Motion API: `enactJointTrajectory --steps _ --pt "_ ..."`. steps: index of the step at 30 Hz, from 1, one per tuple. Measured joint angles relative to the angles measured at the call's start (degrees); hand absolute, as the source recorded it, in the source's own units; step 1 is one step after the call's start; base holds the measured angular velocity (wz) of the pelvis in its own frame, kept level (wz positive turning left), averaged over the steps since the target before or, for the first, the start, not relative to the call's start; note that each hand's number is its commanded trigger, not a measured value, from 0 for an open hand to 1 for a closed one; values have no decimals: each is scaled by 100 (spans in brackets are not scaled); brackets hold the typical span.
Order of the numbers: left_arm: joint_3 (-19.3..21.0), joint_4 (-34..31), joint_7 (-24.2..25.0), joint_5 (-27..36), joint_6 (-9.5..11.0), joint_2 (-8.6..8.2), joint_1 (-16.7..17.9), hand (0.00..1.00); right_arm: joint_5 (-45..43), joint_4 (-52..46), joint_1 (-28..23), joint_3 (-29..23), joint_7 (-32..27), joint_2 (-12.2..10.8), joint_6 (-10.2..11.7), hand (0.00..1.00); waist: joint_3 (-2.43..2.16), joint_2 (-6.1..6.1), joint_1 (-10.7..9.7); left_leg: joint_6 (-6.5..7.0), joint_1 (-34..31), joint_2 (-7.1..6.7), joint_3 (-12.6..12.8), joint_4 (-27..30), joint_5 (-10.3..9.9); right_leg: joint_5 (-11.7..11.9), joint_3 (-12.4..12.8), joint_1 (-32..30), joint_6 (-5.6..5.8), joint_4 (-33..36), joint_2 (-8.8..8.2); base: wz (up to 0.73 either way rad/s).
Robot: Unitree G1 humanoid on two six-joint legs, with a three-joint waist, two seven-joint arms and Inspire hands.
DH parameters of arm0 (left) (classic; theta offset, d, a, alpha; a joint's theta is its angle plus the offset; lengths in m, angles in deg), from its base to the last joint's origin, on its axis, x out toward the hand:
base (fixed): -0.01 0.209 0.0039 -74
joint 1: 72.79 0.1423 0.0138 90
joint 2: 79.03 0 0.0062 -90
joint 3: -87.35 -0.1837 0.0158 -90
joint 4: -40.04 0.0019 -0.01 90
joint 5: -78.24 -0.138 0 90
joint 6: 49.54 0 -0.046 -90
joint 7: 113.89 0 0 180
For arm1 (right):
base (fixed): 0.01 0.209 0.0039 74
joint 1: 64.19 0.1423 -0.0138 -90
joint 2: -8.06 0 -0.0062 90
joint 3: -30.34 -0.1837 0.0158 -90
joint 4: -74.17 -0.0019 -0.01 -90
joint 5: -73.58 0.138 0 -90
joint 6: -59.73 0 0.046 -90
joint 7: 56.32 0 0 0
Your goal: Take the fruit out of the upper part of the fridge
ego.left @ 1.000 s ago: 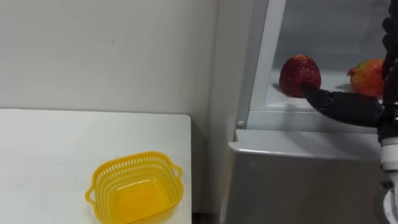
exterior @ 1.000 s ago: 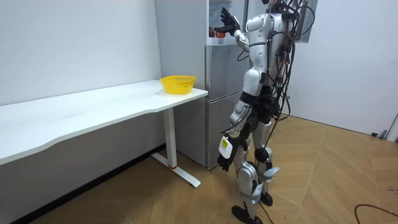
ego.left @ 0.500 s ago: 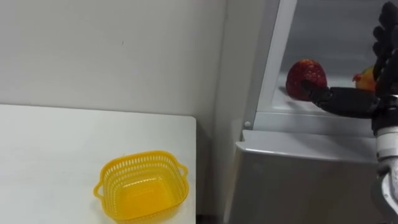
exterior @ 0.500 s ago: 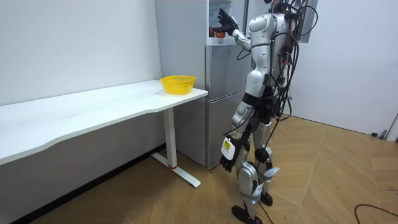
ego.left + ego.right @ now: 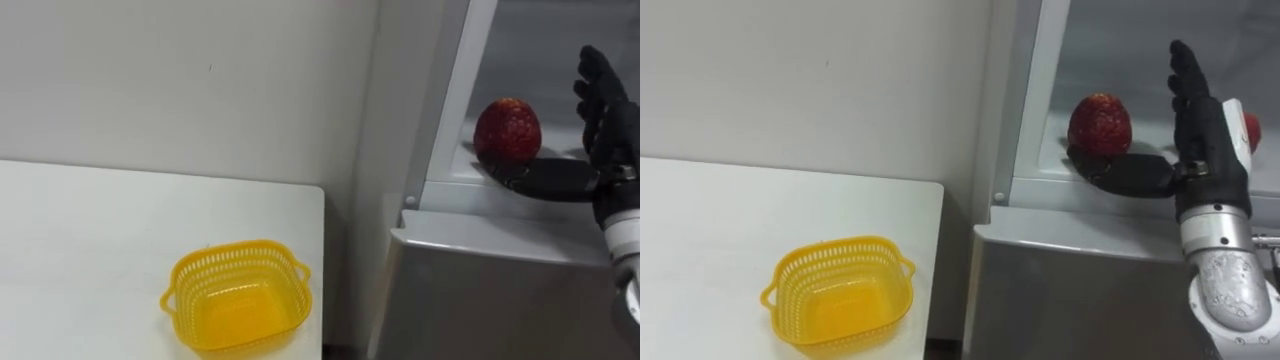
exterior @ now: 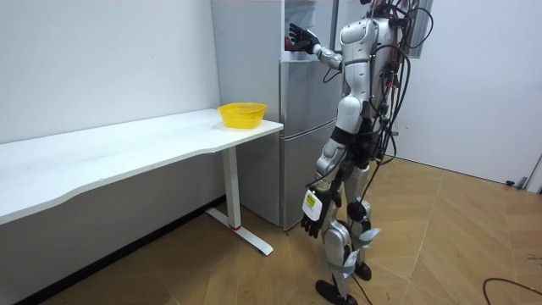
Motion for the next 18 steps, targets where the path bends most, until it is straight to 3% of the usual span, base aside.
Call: enactJointTrajectory --steps 13,18 --pt "21 -189 -31 -3 -281 46 36 0 119 332 69 88 507 192 -263 0 -91 -61 6 -2 42 10 -9 9 1 0 -36 59 -1 11 -7 0" --pt "100 -289 -14 -4 -381 47 111 0 119 542 181 89 684 242 -353 0 -60 -122 12 -5 41 4 -14 15 9 1 -52 81 -2 12 -12 0"
